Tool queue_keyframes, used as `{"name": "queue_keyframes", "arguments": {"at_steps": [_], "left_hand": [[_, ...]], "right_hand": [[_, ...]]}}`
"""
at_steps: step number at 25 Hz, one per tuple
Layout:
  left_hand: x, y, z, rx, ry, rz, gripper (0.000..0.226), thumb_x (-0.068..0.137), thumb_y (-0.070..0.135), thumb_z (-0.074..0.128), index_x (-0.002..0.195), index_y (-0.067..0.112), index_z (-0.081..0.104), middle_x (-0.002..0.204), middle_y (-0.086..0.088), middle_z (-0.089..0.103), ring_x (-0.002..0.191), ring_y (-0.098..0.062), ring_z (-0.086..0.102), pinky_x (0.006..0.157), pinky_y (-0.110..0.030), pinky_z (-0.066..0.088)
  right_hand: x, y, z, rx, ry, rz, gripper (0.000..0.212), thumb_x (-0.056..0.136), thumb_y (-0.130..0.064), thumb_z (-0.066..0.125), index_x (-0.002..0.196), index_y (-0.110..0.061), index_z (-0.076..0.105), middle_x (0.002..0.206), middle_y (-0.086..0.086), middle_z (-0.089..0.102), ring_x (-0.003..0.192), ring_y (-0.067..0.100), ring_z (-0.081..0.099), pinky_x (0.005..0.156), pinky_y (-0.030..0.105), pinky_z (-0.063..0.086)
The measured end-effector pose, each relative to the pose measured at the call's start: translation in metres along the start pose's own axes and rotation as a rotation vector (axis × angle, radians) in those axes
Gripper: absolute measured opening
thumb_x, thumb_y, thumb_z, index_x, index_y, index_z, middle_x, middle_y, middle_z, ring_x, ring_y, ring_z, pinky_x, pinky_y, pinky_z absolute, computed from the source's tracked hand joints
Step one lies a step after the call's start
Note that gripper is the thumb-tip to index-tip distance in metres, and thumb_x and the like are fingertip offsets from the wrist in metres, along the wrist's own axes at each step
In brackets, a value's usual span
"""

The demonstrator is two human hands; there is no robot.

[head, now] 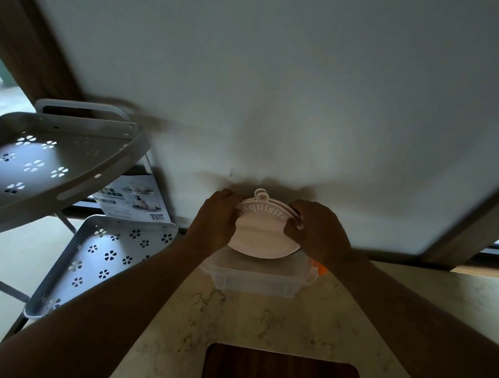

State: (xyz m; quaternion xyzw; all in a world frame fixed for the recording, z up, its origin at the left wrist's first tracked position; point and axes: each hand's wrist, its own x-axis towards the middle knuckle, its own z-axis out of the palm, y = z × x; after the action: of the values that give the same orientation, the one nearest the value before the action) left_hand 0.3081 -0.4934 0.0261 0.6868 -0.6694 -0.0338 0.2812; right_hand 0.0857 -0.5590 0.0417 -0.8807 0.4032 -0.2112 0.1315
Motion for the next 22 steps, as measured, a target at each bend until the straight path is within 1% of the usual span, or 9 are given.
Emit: {"name": "queue_keyframes", "arguments": {"at_steps": [3, 6, 8, 10, 12, 15, 17, 19, 22], "left_hand": [[-0.002, 0.0, 0.0, 0.001, -0.024, 0.007, 0.025, 0.091, 0.007, 0.056, 0.115, 0.008, 0.064, 0.105, -0.014, 0.063, 0.094, -0.028, 0.058, 0.079, -0.037, 0.047], [-0.001, -0.001, 0.003, -0.014, -0.044, -0.028, 0.023, 0.092, 0.007, 0.055, 0.114, 0.006, 0.062, 0.108, -0.016, 0.062, 0.098, -0.03, 0.057, 0.083, -0.038, 0.046], [-0.001, -0.003, 0.001, -0.024, -0.047, -0.025, 0.021, 0.092, 0.007, 0.056, 0.112, 0.005, 0.063, 0.107, -0.016, 0.062, 0.096, -0.03, 0.057, 0.083, -0.04, 0.048], [-0.002, -0.005, -0.002, -0.047, -0.055, -0.007, 0.021, 0.091, 0.008, 0.058, 0.111, 0.006, 0.065, 0.103, -0.015, 0.062, 0.092, -0.029, 0.058, 0.081, -0.042, 0.049], [-0.006, -0.006, -0.006, -0.07, -0.06, 0.007, 0.022, 0.091, 0.009, 0.058, 0.112, 0.009, 0.065, 0.1, -0.013, 0.062, 0.089, -0.027, 0.057, 0.079, -0.04, 0.048], [-0.007, -0.007, -0.006, -0.08, -0.078, 0.035, 0.021, 0.091, 0.01, 0.06, 0.111, 0.009, 0.066, 0.097, -0.014, 0.062, 0.087, -0.028, 0.058, 0.078, -0.04, 0.048], [-0.005, -0.008, -0.003, -0.055, -0.084, 0.036, 0.019, 0.09, 0.01, 0.061, 0.108, 0.009, 0.067, 0.097, -0.014, 0.063, 0.088, -0.03, 0.059, 0.077, -0.041, 0.049], [0.0, -0.01, 0.003, -0.034, -0.064, 0.026, 0.017, 0.089, 0.009, 0.062, 0.105, 0.008, 0.067, 0.099, -0.014, 0.064, 0.09, -0.03, 0.059, 0.078, -0.04, 0.049], [0.002, -0.014, 0.011, -0.008, -0.032, 0.035, 0.018, 0.088, 0.008, 0.063, 0.105, 0.008, 0.066, 0.101, -0.014, 0.064, 0.093, -0.03, 0.055, 0.078, -0.039, 0.047]], "right_hand": [[-0.001, -0.002, 0.004, -0.004, -0.027, 0.005, 0.03, 0.086, -0.028, 0.066, 0.11, -0.01, 0.063, 0.099, 0.012, 0.069, 0.088, 0.029, 0.061, 0.076, 0.036, 0.049], [0.001, -0.003, 0.008, -0.02, -0.014, 0.014, 0.03, 0.085, -0.026, 0.066, 0.11, -0.009, 0.063, 0.098, 0.013, 0.069, 0.089, 0.031, 0.062, 0.073, 0.032, 0.042], [0.003, -0.004, 0.007, -0.029, -0.014, 0.005, 0.029, 0.084, -0.026, 0.065, 0.108, -0.009, 0.064, 0.097, 0.013, 0.068, 0.088, 0.032, 0.061, 0.073, 0.034, 0.042], [0.004, -0.004, 0.004, -0.014, -0.023, 0.005, 0.029, 0.083, -0.027, 0.066, 0.106, -0.009, 0.064, 0.095, 0.014, 0.068, 0.087, 0.033, 0.061, 0.075, 0.039, 0.047], [0.003, -0.004, 0.001, 0.012, -0.018, 0.026, 0.028, 0.081, -0.028, 0.068, 0.103, -0.01, 0.066, 0.093, 0.013, 0.07, 0.085, 0.032, 0.062, 0.074, 0.041, 0.049], [0.002, -0.004, 0.0, 0.002, -0.022, 0.052, 0.028, 0.079, -0.031, 0.069, 0.101, -0.013, 0.067, 0.091, 0.011, 0.071, 0.083, 0.03, 0.062, 0.072, 0.04, 0.05], [0.003, -0.004, 0.005, -0.031, -0.043, 0.054, 0.026, 0.081, -0.03, 0.068, 0.099, -0.012, 0.066, 0.091, 0.012, 0.07, 0.084, 0.032, 0.061, 0.071, 0.037, 0.047], [0.005, -0.001, 0.009, -0.071, -0.047, 0.052, 0.023, 0.083, -0.028, 0.066, 0.097, -0.01, 0.064, 0.093, 0.013, 0.067, 0.087, 0.033, 0.06, 0.071, 0.036, 0.042], [0.009, 0.001, 0.014, -0.094, -0.007, 0.029, 0.025, 0.081, -0.024, 0.066, 0.099, -0.007, 0.065, 0.107, 0.015, 0.062, 0.092, 0.032, 0.058, 0.076, 0.039, 0.048]]}}
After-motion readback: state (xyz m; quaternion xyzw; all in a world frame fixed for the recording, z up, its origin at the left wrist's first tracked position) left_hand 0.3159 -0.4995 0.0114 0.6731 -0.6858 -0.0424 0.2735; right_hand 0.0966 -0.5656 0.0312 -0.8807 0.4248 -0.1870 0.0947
